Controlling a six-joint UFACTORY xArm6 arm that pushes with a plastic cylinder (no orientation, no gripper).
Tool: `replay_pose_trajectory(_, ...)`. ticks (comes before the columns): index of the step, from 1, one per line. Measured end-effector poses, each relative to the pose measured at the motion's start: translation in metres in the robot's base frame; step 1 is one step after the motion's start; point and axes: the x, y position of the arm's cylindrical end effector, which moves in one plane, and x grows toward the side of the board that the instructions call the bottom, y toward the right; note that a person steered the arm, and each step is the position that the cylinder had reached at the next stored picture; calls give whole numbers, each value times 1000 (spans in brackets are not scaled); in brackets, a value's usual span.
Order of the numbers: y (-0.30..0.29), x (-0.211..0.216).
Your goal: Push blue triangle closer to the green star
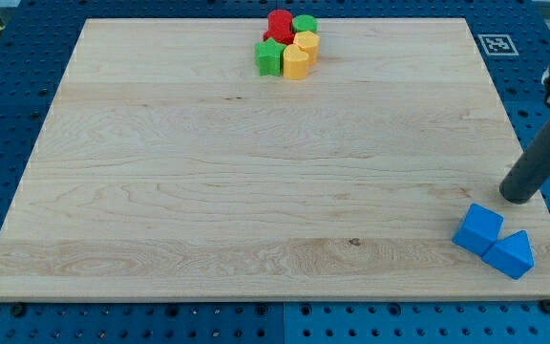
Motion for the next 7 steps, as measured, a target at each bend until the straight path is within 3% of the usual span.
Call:
replay_pose_trajectory(2, 8, 13)
replay_pose_trajectory(4, 27, 80)
replay_pose_trajectory(7, -6, 87)
